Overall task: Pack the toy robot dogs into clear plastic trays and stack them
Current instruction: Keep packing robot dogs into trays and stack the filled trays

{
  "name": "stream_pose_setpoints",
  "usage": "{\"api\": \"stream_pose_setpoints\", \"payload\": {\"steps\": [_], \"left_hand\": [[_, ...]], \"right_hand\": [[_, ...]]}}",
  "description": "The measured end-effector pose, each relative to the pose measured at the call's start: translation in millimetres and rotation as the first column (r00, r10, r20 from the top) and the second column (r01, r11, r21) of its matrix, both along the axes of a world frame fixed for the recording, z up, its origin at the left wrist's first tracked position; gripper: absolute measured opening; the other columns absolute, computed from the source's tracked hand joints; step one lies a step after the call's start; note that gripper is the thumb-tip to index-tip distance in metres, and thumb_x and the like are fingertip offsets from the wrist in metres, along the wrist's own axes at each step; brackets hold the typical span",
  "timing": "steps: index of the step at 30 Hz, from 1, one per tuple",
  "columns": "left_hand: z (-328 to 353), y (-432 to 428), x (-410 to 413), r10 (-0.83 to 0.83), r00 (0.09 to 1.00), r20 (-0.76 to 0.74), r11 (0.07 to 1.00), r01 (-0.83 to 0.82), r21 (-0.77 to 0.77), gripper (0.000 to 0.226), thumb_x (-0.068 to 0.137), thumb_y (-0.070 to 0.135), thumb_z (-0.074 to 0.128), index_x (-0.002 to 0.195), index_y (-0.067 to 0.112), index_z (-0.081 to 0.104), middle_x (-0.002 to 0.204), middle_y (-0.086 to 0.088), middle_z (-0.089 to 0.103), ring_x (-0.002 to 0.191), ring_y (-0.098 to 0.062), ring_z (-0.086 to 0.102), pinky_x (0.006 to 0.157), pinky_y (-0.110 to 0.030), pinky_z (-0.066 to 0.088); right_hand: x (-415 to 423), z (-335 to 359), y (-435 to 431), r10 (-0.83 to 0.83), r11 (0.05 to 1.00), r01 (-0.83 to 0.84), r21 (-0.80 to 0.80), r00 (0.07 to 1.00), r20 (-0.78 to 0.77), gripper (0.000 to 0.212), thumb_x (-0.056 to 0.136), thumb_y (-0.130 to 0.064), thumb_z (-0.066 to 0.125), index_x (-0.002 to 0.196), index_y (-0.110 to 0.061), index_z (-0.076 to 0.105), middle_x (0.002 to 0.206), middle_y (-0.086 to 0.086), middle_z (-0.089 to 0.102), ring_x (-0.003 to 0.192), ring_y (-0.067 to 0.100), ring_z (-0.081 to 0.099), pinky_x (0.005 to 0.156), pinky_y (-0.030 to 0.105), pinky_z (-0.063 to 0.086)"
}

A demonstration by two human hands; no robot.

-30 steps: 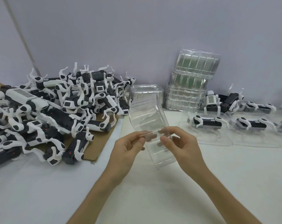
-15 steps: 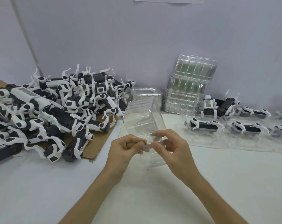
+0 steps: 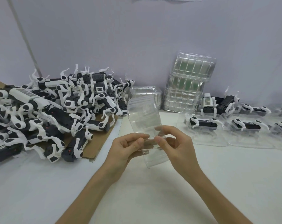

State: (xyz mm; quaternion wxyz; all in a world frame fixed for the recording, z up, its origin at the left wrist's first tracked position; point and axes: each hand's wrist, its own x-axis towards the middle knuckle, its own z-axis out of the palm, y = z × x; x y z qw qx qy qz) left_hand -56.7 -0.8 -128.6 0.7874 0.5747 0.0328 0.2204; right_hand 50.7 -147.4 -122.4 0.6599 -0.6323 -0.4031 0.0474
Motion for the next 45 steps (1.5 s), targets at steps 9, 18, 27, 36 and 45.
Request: {"api": "stream_pose_setpoints", "payload": {"steps": [9, 18, 27, 36, 45], "left_hand": [[4.9, -2.3, -1.7, -0.079, 0.996, 0.042, 0.990, 0.083, -0.113, 0.044, 0.075, 0.046, 0.082, 0.108, 0.016, 0.077, 0.114, -0.017, 0.072, 0.109, -0.030, 0.069, 0.080, -0.031, 0.058], [4.4, -1.2, -2.0, -0.111, 0.993, 0.034, 0.984, 0.115, -0.133, 0.031, 0.083, 0.032, 0.066, 0.108, 0.017, 0.077, 0.117, -0.015, 0.072, 0.111, -0.029, 0.068, 0.080, -0.032, 0.058], [4.9, -1.7, -0.8, -0.113, 0.993, 0.030, 0.986, 0.115, -0.123, 0.032, 0.083, 0.034, 0.065, 0.109, 0.020, 0.077, 0.119, -0.012, 0.071, 0.113, -0.028, 0.067, 0.081, -0.030, 0.057], [3.9, -2.4, 1.1, -0.085, 0.996, 0.025, 0.988, 0.088, -0.125, 0.030, 0.084, 0.035, 0.064, 0.108, 0.023, 0.077, 0.118, -0.010, 0.072, 0.112, -0.028, 0.068, 0.079, -0.029, 0.057], [5.5, -1.7, -0.7, -0.052, 0.999, 0.007, 0.989, 0.052, -0.136, 0.029, 0.091, 0.021, 0.051, 0.098, 0.019, 0.080, 0.108, -0.015, 0.074, 0.101, -0.028, 0.072, 0.074, -0.030, 0.059]], "right_hand": [[1.6, 6.2, -1.3, 0.050, 0.997, -0.046, 0.060, 0.996, -0.078, 0.021, 0.090, -0.012, 0.071, 0.109, -0.021, 0.071, 0.084, -0.007, 0.067, 0.075, 0.015, 0.071, 0.065, 0.025, 0.056], [1.8, 7.4, -2.1, 0.051, 0.997, -0.047, 0.057, 0.995, -0.081, 0.021, 0.090, -0.014, 0.070, 0.110, -0.020, 0.071, 0.090, 0.001, 0.068, 0.077, 0.018, 0.072, 0.067, 0.028, 0.059], [1.6, 8.9, -2.8, 0.058, 0.997, -0.052, 0.064, 0.993, -0.103, 0.021, 0.090, -0.015, 0.070, 0.109, -0.024, 0.071, 0.093, 0.004, 0.070, 0.079, 0.021, 0.072, 0.068, 0.032, 0.061], [2.2, 8.1, -2.1, 0.054, 0.997, -0.049, 0.057, 0.994, -0.093, 0.021, 0.092, -0.013, 0.069, 0.109, -0.025, 0.072, 0.094, 0.004, 0.069, 0.079, 0.021, 0.072, 0.068, 0.035, 0.061], [1.9, 8.4, -1.9, 0.078, 0.996, -0.075, 0.046, 0.994, -0.080, 0.022, 0.093, -0.011, 0.068, 0.109, -0.026, 0.072, 0.088, -0.001, 0.067, 0.076, 0.018, 0.071, 0.070, 0.042, 0.061]]}}
